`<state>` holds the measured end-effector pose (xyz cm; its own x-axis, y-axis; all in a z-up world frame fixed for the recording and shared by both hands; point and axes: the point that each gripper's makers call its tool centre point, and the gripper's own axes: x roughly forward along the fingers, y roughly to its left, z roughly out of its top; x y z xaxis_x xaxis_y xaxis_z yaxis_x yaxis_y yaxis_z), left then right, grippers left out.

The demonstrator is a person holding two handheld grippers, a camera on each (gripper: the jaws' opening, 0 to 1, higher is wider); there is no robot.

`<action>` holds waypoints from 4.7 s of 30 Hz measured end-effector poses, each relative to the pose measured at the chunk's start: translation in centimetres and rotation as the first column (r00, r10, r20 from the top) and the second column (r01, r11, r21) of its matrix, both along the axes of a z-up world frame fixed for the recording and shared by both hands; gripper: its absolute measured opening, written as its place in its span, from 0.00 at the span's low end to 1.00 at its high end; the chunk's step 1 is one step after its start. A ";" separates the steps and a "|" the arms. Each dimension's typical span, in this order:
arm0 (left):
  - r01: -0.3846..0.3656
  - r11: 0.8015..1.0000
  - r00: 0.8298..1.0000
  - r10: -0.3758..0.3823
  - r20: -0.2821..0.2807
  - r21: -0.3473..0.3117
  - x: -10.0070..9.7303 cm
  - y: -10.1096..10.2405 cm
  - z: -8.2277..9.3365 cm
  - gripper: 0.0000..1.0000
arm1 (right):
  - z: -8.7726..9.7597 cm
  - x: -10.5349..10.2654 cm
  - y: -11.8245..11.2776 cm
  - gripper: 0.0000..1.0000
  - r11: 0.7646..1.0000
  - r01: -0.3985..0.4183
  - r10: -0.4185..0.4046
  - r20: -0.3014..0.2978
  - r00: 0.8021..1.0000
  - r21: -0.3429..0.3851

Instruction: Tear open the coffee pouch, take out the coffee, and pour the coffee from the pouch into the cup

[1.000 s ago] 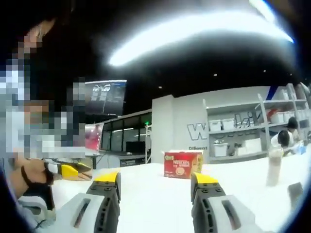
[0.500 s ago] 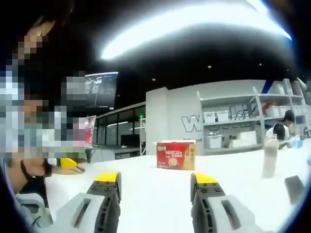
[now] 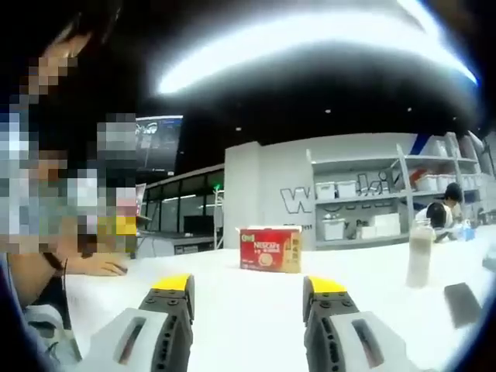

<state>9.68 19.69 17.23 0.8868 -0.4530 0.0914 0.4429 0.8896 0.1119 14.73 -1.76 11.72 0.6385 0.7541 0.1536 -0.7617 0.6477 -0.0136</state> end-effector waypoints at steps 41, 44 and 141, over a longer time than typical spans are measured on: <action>-0.047 0.997 0.998 0.048 0.028 -0.058 -7.7 2.3 0.6 0.52 | 2.0 -4.6 2.9 0.56 0.997 -0.013 0.023 0.123 0.992 -0.077; -0.047 0.997 0.998 0.049 0.036 -0.060 -7.9 2.3 0.9 0.52 | 2.0 -4.8 2.9 0.56 0.996 -0.014 0.025 0.127 0.992 -0.085; -0.048 0.999 0.995 0.049 0.084 -0.018 -9.1 1.5 2.4 0.50 | 9.7 5.8 9.1 0.53 0.897 -0.171 0.250 0.148 0.957 -0.408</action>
<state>0.53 21.21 19.67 0.8966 -0.4075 0.1733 0.3887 0.9118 0.1326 20.53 7.35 21.43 0.4455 0.8922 -0.0745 -0.8367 0.3852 -0.3894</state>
